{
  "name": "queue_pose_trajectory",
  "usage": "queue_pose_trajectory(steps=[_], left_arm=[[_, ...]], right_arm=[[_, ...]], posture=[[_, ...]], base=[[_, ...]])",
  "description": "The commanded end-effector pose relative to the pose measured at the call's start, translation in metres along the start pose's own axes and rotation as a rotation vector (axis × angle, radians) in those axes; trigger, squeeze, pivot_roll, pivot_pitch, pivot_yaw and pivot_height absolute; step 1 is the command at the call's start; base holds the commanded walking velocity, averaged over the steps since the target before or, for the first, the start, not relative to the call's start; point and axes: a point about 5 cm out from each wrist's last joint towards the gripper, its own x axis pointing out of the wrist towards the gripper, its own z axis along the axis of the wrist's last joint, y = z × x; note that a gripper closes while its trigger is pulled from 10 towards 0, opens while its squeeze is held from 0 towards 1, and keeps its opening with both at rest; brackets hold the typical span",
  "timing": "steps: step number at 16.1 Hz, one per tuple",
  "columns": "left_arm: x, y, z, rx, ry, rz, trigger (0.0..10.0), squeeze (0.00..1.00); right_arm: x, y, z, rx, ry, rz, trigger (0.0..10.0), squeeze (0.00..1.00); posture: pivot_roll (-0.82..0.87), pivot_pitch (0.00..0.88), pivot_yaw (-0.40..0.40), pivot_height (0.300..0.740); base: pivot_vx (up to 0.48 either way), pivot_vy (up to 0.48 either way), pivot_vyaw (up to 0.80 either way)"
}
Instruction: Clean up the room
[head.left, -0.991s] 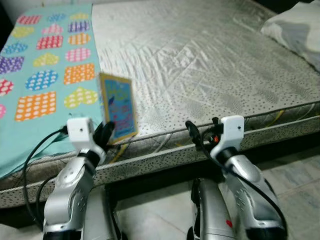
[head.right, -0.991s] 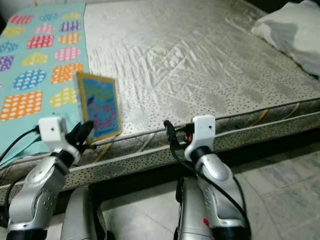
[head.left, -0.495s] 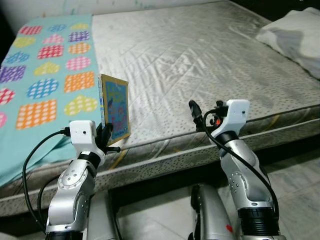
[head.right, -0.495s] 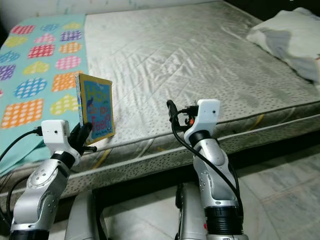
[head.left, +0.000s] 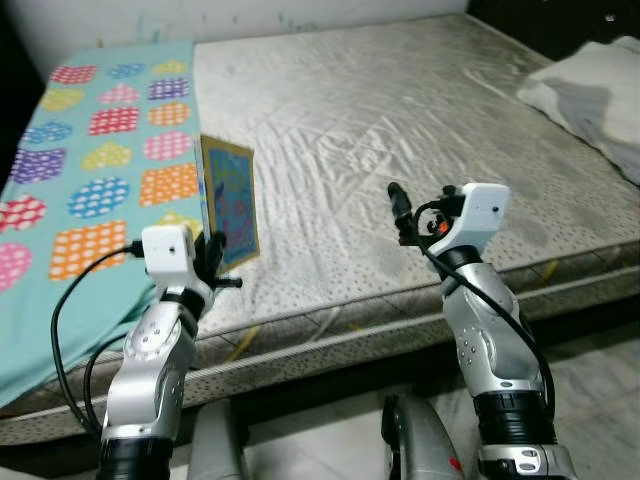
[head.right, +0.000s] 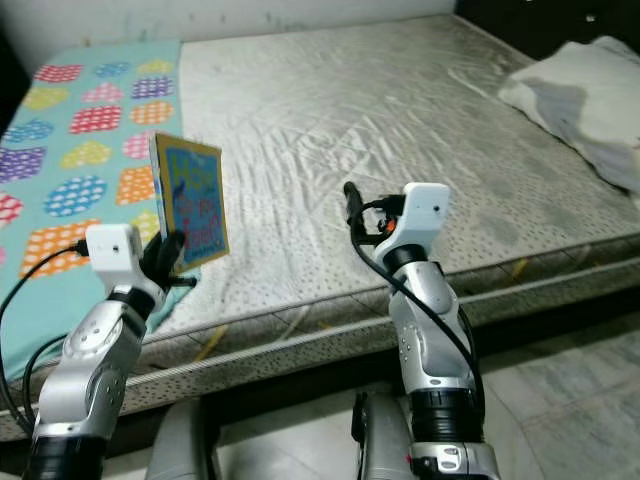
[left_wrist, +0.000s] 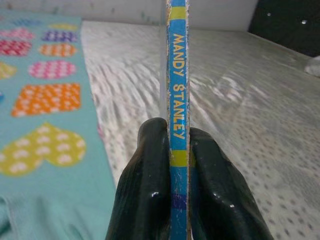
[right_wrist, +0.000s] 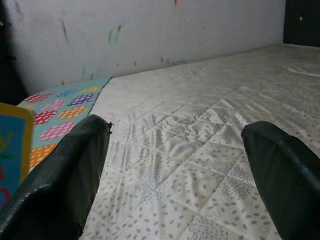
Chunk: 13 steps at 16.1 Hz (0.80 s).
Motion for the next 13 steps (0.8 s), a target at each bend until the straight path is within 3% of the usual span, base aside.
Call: queue_pose_trajectory(steps=[1, 5, 9, 10, 13], left_arm=[[0.004, 0.000, 0.009, 0.046, -0.038, 0.010, 10.0, 0.00], [0.019, -0.004, 0.019, 0.079, -0.071, 0.002, 10.0, 0.00], [0.020, -0.005, 0.026, 0.096, -0.088, -0.016, 10.0, 0.00], [0.019, -0.005, 0.027, 0.141, -0.105, -0.028, 10.0, 0.00], [0.015, -0.005, 0.023, 0.146, -0.097, -0.030, 10.0, 0.00]], right_arm=[[0.002, -0.003, 0.003, -0.002, -0.014, -0.016, 10.0, 0.00], [0.008, -0.009, 0.011, 0.008, -0.044, -0.057, 10.0, 0.00], [0.008, -0.007, 0.027, 0.008, -0.095, -0.058, 10.0, 0.00], [0.004, -0.009, 0.026, 0.010, -0.094, -0.076, 10.0, 0.00], [-0.003, -0.016, 0.011, -0.006, -0.037, -0.103, 10.0, 0.00]], posture=[[0.00, 0.000, 0.053, 0.627], [-0.03, 0.000, 0.050, 0.671], [-0.04, 0.000, 0.049, 0.707], [-0.02, 0.000, 0.054, 0.720], [0.01, 0.000, 0.031, 0.740]], base=[[0.000, 0.000, 0.00], [0.000, 0.000, 0.00], [0.000, 0.000, 0.00], [0.000, 0.000, 0.00], [0.000, 0.000, -0.14]])
